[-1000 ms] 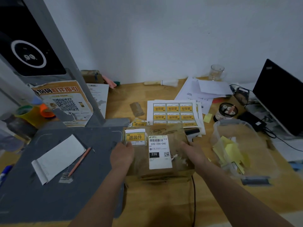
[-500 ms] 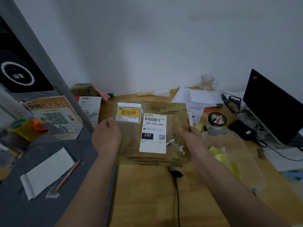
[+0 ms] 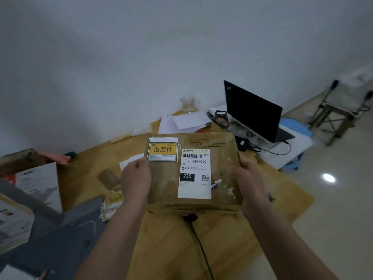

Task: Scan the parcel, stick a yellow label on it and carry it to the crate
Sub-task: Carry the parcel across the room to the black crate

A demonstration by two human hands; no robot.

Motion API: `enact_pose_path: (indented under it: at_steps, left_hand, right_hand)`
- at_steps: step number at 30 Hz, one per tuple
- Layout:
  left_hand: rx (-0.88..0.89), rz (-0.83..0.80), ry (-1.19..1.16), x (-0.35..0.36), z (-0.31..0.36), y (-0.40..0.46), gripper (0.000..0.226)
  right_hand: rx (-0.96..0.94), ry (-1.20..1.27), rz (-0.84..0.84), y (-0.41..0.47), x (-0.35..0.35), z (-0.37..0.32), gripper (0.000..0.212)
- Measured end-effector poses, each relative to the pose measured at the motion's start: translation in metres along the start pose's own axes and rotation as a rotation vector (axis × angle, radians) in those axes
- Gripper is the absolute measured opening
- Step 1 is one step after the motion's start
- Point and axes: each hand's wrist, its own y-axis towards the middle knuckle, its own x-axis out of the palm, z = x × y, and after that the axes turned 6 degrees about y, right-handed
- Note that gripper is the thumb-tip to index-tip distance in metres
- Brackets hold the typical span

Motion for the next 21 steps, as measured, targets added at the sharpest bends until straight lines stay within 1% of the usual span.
enact_pose_path:
  at_steps: [5,13,17,21]
  left_hand:
    - [0.143,-0.148,0.003,0.009,0.005,-0.015,0.030]
    - [0.253,-0.454,-0.032,0.033,0.017,-0.069,0.032]
    - [0.357,-0.537,-0.018,0.054,0.031,-0.112,0.030]
    - [0.405,-0.626,-0.019,0.082,0.044,-0.163,0.029]
  right_hand:
    - [-0.034,0.119,0.193,-0.032,-0.025,0.013,0.023]
    - [-0.059,0.205,0.443,-0.095,-0.082,0.026,0.027]
    - [-0.120,0.258,0.561,-0.116,-0.124,0.023,0.027]
    - [-0.159,0.323,0.674,-0.139,-0.176,0.024,0.023]
